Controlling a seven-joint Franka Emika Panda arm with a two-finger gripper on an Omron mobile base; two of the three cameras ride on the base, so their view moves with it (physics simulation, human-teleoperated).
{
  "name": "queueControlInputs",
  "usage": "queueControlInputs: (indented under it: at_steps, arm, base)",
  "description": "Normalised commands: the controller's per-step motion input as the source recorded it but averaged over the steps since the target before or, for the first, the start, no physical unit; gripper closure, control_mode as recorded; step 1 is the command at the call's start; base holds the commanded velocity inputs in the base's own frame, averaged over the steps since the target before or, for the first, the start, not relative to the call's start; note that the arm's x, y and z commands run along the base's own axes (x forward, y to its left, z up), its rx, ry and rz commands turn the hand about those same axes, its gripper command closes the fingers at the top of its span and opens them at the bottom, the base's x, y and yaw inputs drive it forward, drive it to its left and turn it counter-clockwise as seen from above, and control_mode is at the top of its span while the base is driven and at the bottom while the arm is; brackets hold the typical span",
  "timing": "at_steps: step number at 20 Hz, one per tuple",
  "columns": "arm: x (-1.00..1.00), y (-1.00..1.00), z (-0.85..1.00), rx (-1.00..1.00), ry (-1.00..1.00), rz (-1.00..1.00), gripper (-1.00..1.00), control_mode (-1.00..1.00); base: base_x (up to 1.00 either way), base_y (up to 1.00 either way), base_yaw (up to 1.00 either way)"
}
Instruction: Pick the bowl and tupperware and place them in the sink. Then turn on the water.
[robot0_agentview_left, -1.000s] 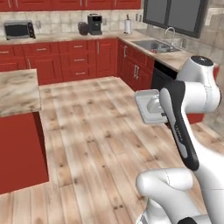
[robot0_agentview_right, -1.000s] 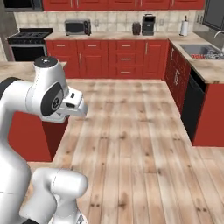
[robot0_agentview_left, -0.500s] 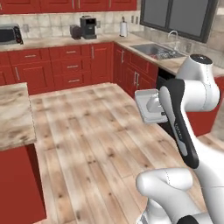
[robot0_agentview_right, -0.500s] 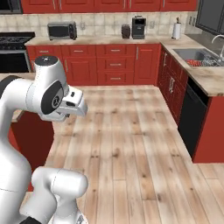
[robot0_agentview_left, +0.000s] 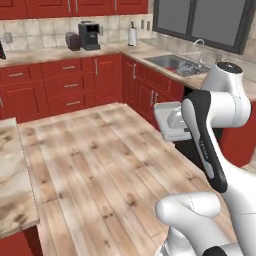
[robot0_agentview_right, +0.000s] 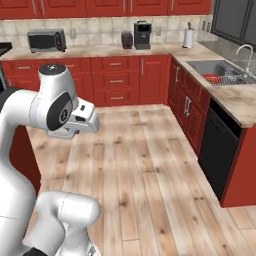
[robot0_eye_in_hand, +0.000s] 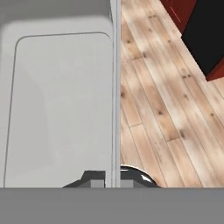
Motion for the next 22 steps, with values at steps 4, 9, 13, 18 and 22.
queueControlInputs:
  at_steps: [4, 9, 13, 18, 22]
  arm:
    - [0.00, 0.00, 0.00, 0.00, 0.00, 0.00, 1.00, 1.00]
    - [0.00, 0.00, 0.00, 0.00, 0.00, 0.00, 1.00, 1.00]
    - [0.00, 0.00, 0.00, 0.00, 0.00, 0.00, 1.00, 1.00]
    - [0.00, 0.00, 0.00, 0.00, 0.00, 0.00, 1.00, 1.00]
    - [0.00, 0.00, 0.00, 0.00, 0.00, 0.00, 1.00, 1.00]
  base:
    - [1.00, 0.01, -0.05]
    - [1.00, 0.11, -0.32]
    - [1.00, 0.00, -0.09]
    - [1.00, 0.00, -0.21]
    - [1.00, 0.00, -0.40]
